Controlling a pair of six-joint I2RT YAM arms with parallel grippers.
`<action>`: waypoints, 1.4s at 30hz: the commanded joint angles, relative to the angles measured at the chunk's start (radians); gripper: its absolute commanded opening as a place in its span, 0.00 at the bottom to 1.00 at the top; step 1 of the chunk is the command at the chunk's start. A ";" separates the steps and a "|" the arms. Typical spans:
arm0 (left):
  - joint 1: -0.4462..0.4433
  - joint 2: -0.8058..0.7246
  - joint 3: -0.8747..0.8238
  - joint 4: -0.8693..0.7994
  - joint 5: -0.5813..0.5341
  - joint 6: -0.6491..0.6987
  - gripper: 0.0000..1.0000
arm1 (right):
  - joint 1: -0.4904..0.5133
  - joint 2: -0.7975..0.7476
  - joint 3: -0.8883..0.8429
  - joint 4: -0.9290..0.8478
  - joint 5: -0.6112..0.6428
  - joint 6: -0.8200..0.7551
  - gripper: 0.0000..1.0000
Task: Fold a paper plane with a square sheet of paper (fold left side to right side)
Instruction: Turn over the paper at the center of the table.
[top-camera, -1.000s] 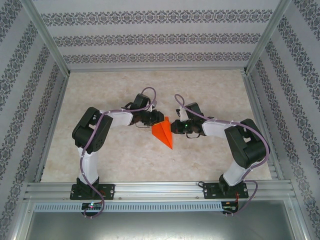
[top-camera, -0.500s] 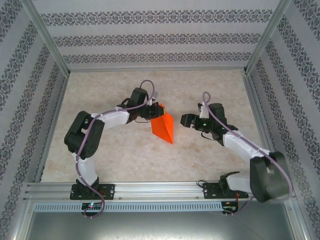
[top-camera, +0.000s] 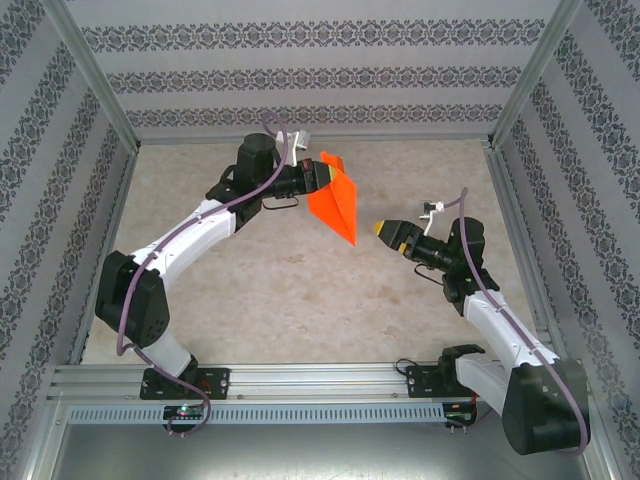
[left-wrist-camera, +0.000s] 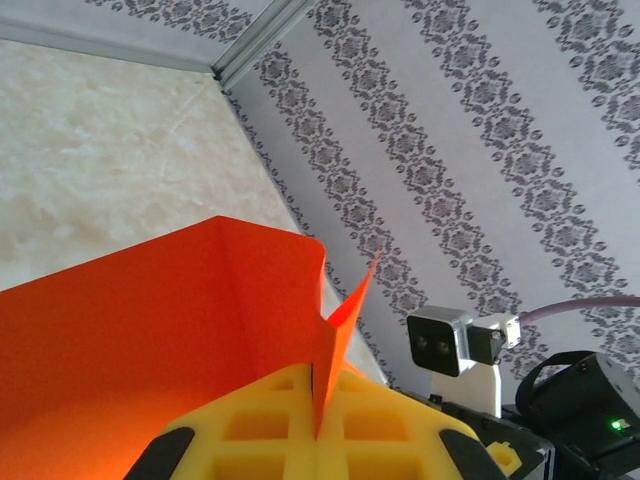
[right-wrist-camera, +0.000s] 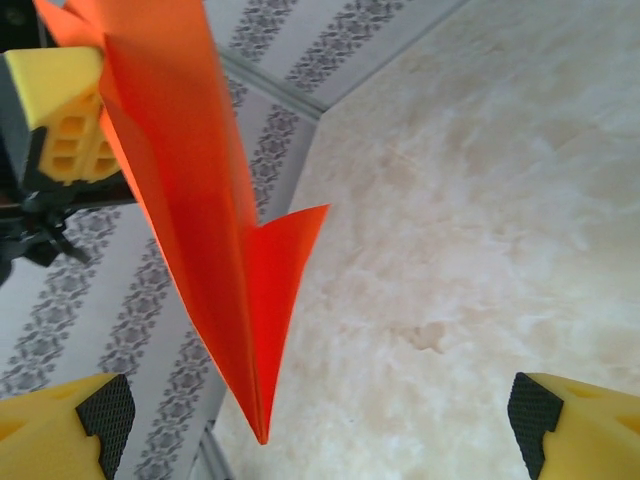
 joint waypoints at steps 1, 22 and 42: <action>0.011 -0.018 0.013 0.081 0.055 -0.056 0.01 | 0.056 0.014 -0.004 0.111 -0.071 0.062 0.98; 0.003 0.004 -0.048 0.208 0.116 -0.196 0.01 | 0.230 0.239 0.107 0.518 -0.095 0.257 0.59; 0.007 -0.031 -0.077 0.125 0.097 -0.129 0.45 | 0.216 0.121 0.140 0.087 -0.059 -0.021 0.13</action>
